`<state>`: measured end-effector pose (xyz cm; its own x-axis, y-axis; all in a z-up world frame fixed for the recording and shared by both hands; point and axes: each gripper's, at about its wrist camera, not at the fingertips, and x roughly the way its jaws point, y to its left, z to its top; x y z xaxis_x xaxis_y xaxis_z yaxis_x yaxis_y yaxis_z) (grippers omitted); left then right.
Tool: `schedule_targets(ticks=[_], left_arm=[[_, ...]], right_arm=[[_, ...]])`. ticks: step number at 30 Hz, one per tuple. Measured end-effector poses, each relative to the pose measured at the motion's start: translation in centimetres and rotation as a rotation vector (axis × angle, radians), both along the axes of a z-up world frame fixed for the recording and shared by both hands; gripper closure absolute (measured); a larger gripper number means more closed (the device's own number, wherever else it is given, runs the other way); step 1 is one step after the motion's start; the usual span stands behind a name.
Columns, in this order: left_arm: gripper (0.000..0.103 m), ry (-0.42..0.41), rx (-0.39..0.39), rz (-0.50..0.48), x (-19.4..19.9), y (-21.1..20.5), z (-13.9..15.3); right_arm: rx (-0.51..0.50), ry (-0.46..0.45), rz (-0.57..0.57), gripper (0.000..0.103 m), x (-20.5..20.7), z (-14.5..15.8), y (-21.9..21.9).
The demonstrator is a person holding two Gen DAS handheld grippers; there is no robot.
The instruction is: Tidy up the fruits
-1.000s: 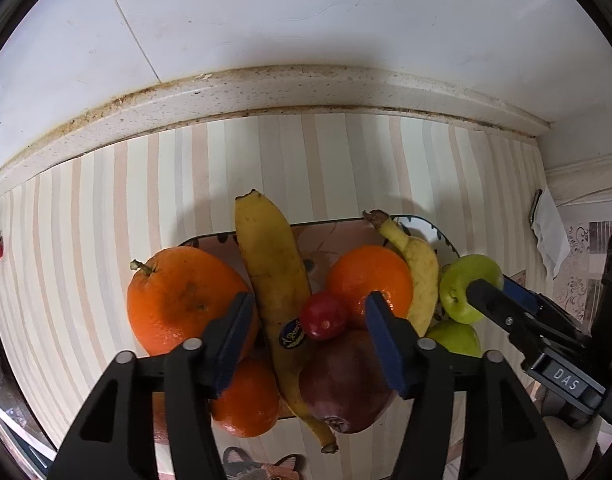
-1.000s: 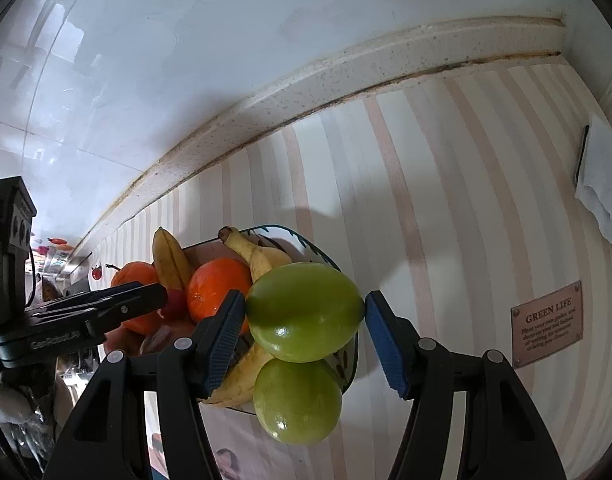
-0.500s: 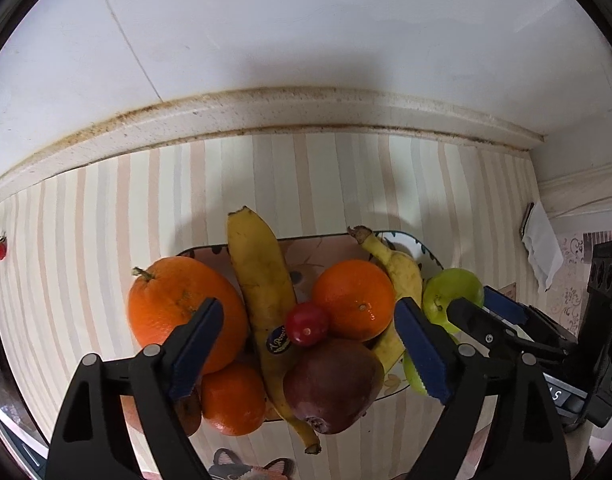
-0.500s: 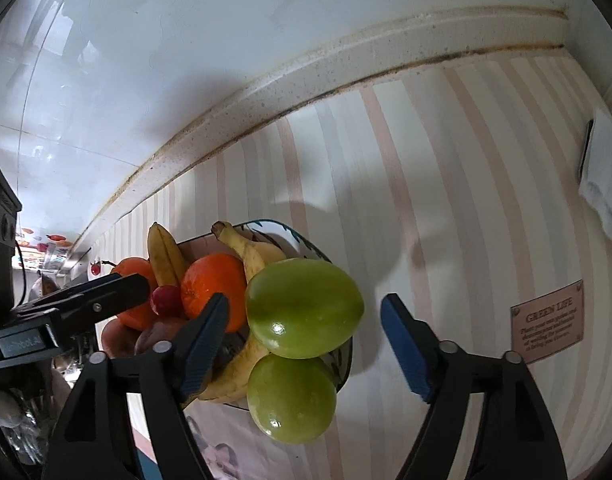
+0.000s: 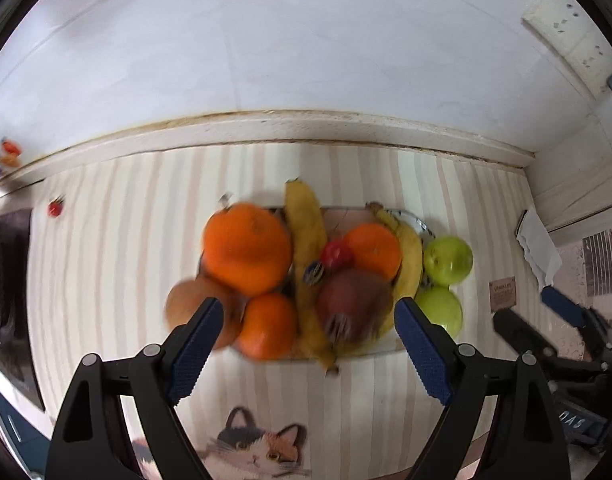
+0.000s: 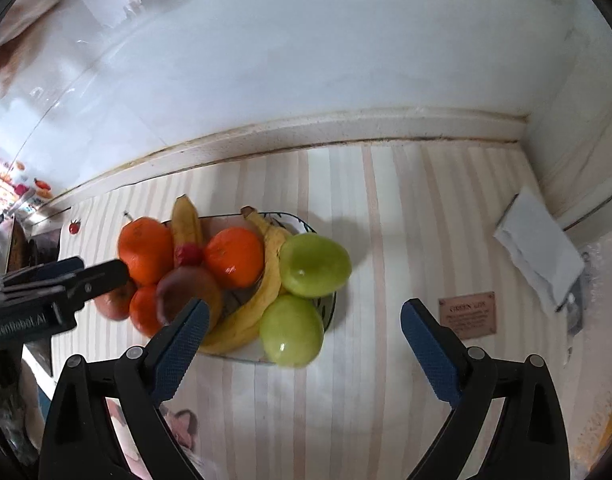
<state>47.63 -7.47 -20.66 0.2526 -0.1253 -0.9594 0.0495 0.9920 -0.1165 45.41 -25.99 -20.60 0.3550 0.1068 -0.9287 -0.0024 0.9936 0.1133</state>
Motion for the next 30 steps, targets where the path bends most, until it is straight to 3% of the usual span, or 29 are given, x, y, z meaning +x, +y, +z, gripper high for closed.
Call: schedule_targets(ticks=[5,16,30], left_arm=[[0.016,-0.059,0.049,0.047,-5.1,0.9,1.9],[0.016,-0.198,0.06,0.116,-15.1,1.5,7.3],[0.016,-0.442,0.077,0.066,-29.5,3.2,15.0]], right_arm=[[0.004,-0.044,0.044,0.004,-3.7,2.4,1.1],[0.023,-0.161,0.08,0.003,-12.9,9.0,1.3],[-0.041,-0.387,0.024,0.002,-31.0,18.4,4.0]])
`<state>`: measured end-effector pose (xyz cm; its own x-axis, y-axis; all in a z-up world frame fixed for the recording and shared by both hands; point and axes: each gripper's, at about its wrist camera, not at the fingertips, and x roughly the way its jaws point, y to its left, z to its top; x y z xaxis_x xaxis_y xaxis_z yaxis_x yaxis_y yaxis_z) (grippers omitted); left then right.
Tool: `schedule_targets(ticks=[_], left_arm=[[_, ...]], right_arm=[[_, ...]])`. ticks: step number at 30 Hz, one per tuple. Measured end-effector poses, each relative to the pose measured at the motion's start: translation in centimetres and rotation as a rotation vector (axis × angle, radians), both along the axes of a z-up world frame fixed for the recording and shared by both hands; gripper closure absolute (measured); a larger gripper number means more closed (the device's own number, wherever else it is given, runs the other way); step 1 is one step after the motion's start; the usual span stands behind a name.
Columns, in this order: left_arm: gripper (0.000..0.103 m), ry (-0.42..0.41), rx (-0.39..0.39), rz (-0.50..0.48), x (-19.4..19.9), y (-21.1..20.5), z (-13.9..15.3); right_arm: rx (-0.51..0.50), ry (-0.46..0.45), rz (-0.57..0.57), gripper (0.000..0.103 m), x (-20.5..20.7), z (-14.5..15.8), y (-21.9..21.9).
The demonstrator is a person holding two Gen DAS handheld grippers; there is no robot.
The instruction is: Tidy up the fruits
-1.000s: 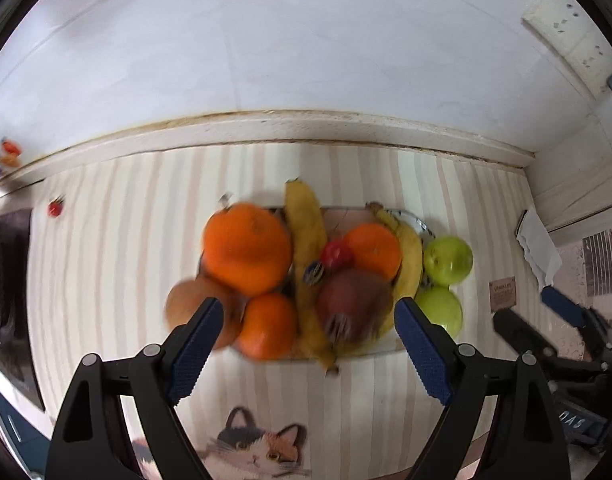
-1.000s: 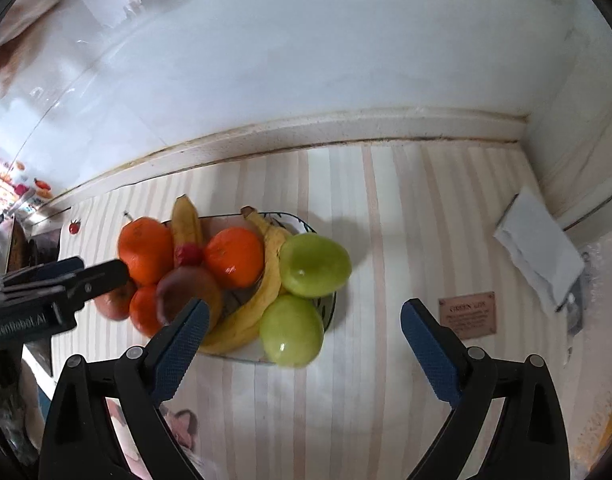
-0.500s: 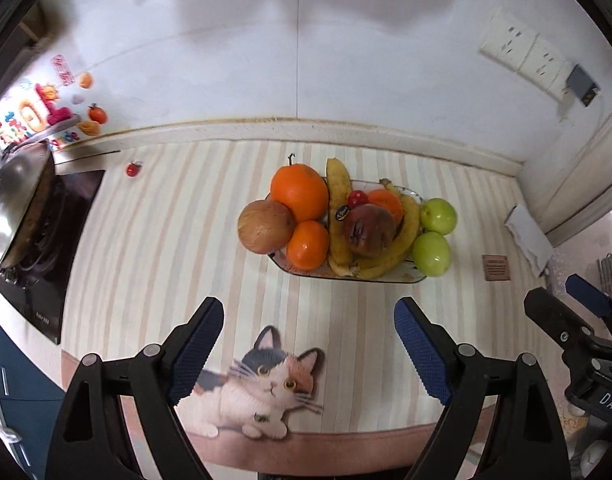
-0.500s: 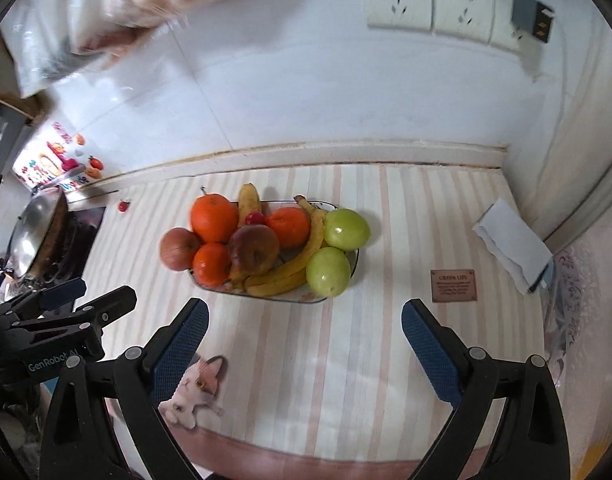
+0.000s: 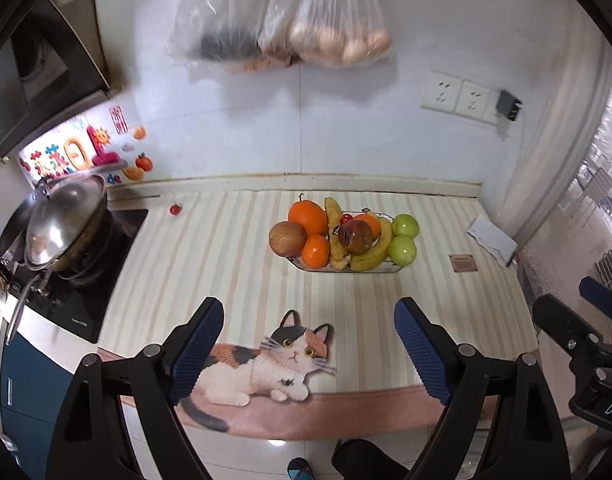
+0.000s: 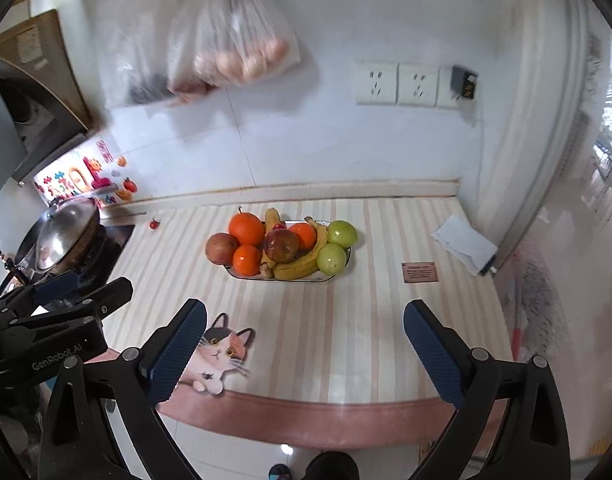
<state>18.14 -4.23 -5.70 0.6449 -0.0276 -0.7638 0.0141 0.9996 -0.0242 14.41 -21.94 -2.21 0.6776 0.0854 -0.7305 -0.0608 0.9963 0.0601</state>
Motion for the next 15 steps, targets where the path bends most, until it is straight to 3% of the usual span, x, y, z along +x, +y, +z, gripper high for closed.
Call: schedule_targets(ticks=[8,15], left_arm=[[0.016,-0.059,-0.014,-0.058,-8.4,1.6,2.8],[0.016,-0.115,-0.002,-0.044,-13.7,2.5,4.9]], right_arm=[[-0.007,-0.089,-0.049,0.001,-10.7,3.8,2.6],[0.01,-0.126,-0.043,0.001,-16.7,5.7,3.2]])
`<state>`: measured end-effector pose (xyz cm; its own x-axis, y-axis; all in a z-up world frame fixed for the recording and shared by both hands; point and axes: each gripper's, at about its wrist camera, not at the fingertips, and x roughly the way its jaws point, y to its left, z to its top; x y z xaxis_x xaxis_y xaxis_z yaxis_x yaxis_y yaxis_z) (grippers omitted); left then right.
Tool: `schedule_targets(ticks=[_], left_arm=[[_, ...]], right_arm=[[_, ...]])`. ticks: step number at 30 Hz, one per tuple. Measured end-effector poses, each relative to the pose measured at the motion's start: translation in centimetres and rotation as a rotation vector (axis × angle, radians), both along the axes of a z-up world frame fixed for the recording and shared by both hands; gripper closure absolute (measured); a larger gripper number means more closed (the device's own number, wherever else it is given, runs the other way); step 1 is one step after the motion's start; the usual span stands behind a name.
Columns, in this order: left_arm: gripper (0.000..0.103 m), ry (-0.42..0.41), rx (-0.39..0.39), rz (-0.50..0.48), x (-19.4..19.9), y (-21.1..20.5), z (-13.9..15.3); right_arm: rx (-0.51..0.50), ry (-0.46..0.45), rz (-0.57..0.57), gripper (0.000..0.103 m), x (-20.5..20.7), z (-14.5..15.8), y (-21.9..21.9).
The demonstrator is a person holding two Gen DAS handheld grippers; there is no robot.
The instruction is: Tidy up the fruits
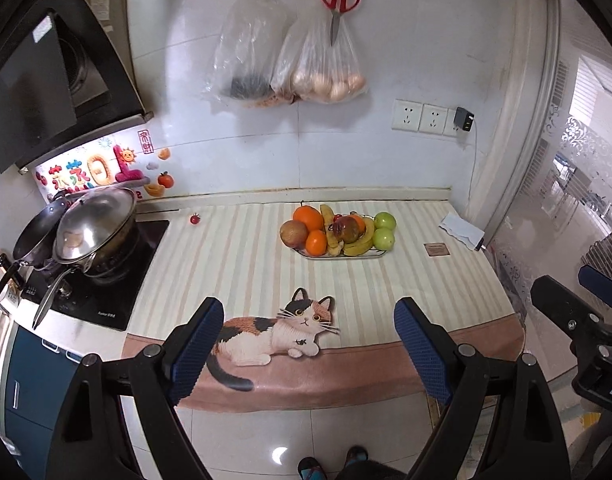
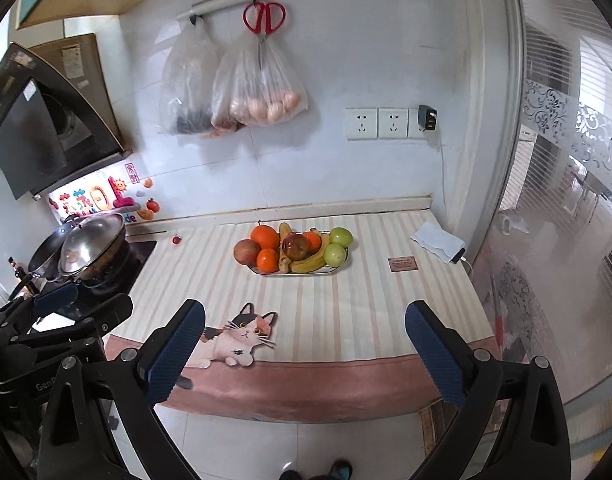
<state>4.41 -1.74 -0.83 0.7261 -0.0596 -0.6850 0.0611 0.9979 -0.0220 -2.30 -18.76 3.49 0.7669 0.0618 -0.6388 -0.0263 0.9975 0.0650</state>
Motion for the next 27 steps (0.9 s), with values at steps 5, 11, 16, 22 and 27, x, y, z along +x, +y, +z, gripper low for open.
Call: schedule_targets(ticks=[5,11,16,22,27], left_arm=[[0.016,-0.027,-0.004,0.014,-1.9,0.0,0.7],[0.016,-0.038,-0.022,0.036,-3.0,-0.2,0.9],[0.016,-0.031,-0.037,0.061,-2.5,0.0,0.7],[0.001,-0.013,-0.017,0.072,-1.0,0.0,-0.3],[0.001,0.014,0.007,0.069,0.7,-0.2,-1.4]], right_arm=[[0.023,-0.01,0.024,0.001,-2.2,0.7,0.0],[0.016,-0.015,0.038,0.0,-3.0,1.2,-0.4],[0.006,-0.016,0.042,0.0,-2.4,1.1,-0.8],[0.013,0.014,0.048,0.0,0.0,0.0,-1.3],[0.029,0.049,0.06,0.0,2.8,-1.5,-1.3]])
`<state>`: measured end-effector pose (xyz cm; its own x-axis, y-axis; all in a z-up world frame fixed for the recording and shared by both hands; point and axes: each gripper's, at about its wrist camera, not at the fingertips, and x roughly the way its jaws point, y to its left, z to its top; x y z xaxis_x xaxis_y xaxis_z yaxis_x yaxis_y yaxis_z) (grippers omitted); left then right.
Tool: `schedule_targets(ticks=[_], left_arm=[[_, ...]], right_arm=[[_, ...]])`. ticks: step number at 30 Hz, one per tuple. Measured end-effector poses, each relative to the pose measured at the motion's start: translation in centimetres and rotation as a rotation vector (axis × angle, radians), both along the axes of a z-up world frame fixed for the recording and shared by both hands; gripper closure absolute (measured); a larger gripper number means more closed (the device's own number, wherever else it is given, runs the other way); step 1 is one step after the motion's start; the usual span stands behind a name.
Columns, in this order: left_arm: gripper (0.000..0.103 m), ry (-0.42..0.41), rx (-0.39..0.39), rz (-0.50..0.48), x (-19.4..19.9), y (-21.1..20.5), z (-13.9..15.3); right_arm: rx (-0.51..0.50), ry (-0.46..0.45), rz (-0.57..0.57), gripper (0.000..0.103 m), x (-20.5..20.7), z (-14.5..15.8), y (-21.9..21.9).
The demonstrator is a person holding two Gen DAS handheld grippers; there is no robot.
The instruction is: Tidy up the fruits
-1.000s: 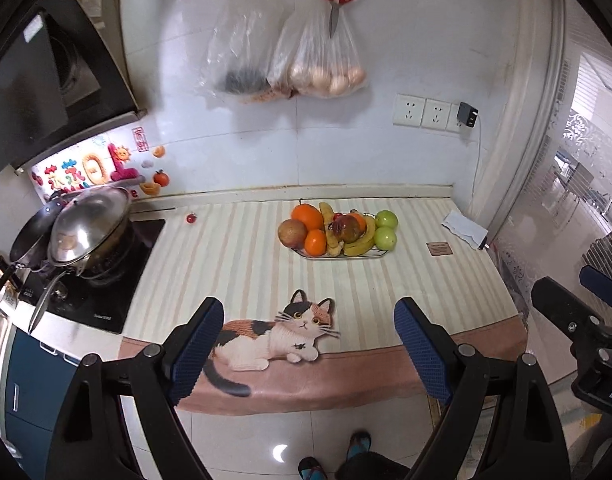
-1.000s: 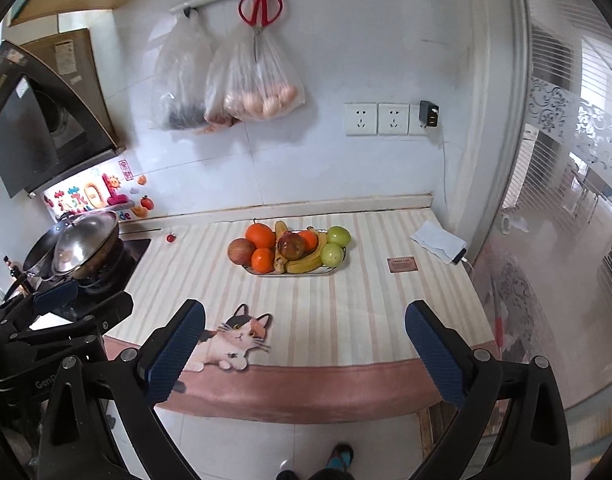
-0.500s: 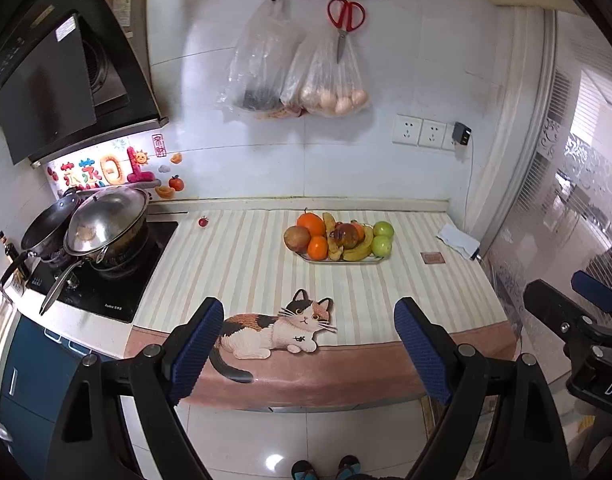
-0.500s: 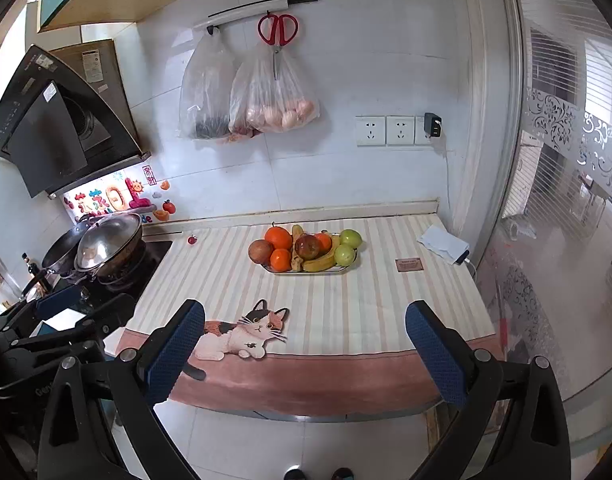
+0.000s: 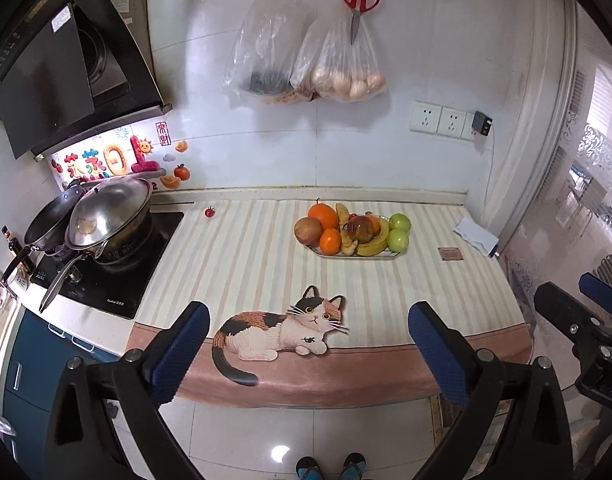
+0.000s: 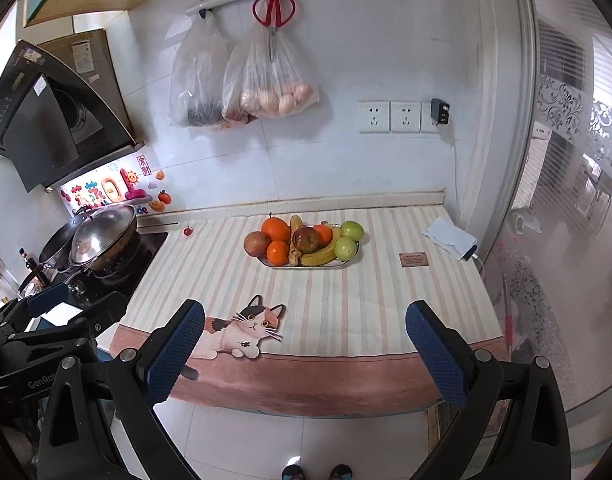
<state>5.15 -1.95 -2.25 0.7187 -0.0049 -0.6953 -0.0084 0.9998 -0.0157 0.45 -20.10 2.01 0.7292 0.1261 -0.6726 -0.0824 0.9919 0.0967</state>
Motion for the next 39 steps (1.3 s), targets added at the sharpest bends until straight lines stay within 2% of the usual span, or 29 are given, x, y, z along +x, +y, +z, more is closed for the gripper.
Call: schedule_targets(ticks=[9,18,39], left_arm=[[0.001,0.041,0.03,0.022,2.6,0.0,-1.9],[0.001,0.062,0.049,0.03,3.9,0.5,-2.7],[0.001,0.069,0.042,0.024,4.2,1.0,-3.0]], right_arm=[[-0.002,0.046,-0.003,0.0,3.9,-2.7,0.4],[-0.008,0.076,-0.003,0.0,5.9,-4.4,1.3],[-0.009,0.087,-0.014,0.0,6.2,-5.0,1.7]])
